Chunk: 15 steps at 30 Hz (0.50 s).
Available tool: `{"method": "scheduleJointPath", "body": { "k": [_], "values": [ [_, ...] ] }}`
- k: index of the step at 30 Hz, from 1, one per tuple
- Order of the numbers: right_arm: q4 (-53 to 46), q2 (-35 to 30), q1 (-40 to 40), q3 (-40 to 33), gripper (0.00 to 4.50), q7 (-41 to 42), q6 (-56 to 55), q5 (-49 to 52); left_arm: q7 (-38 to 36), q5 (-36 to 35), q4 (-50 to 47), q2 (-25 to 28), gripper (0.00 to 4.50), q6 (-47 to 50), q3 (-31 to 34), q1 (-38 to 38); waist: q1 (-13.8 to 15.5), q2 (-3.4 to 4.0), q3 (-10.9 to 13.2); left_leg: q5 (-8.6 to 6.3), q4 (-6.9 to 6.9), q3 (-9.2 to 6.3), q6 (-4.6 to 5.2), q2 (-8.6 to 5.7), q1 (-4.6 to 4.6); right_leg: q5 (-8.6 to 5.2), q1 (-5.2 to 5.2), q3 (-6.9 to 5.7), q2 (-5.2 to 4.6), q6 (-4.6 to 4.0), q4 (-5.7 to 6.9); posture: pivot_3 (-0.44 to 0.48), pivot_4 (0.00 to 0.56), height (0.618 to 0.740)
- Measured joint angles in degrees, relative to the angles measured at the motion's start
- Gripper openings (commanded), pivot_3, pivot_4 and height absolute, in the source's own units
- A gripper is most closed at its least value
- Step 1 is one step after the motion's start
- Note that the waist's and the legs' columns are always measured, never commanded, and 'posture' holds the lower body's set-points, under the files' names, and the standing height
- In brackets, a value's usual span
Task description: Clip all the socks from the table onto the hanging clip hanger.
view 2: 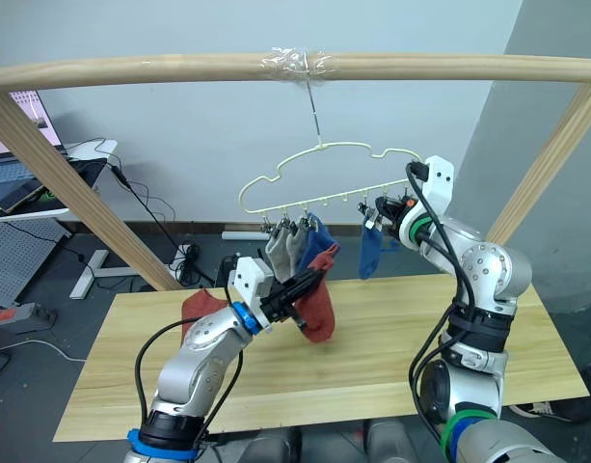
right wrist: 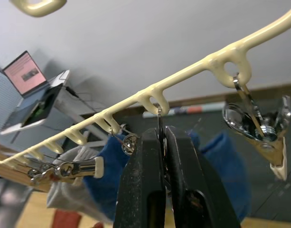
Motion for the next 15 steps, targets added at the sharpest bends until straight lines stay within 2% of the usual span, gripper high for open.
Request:
{"method": "scheduleJointPath", "body": {
  "k": [6,15],
  "values": [
    [-1.58,3.35,-3.56,-5.89,0.00,-4.74,7.42,1.89,0.19,3.82,3.52,-2.90,0.04,-7.38,-3.96,-3.93,-0.33,0.01,0.00,0.00,-0.04,0.01,0.01,0.01,0.00,-0.01,-0.02,0.00,0.01,0.01,-0.01,-0.135,0.130,0.740],
    [-3.59,6.65,-5.92,-10.49,0.00,-8.31,11.69,2.29,-0.29,5.53,11.45,-4.86,0.04,-12.88,-5.31,-7.62,-1.76,0.02,0.02,0.00,-0.02,-0.02,0.02,0.00,-0.02,-0.01,-0.02,-0.01,0.01,0.03,0.01,-0.154,0.140,0.740]
  ]
}}
